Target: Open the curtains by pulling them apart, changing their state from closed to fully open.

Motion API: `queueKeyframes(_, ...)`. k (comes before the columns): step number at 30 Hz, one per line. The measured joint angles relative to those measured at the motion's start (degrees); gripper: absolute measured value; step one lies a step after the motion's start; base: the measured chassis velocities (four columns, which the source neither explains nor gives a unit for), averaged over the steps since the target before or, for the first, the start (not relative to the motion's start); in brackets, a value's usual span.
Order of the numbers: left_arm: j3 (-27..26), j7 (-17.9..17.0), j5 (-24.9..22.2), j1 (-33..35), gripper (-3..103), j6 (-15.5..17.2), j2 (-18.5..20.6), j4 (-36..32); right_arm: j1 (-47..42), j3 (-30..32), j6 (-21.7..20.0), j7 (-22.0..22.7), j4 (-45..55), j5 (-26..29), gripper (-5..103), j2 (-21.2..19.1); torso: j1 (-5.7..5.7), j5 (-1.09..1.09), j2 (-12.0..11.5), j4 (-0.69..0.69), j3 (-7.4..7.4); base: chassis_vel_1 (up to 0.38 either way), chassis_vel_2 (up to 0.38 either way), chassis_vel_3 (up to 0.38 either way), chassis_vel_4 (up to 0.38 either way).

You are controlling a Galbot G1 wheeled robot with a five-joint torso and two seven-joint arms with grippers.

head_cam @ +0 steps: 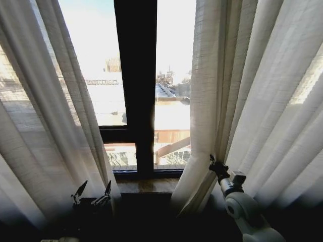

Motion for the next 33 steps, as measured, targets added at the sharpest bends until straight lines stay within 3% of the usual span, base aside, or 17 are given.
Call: queueKeyframes(33,-0.3,0.0,-1.1,-0.1,100,0.2,0.0,0.0,-0.8,0.8,0.2,0.2,-0.2,-0.2,0,0.1,0.0,0.01,0.0,-0.02,0.0,-0.351,-0.35,0.356,0.354)
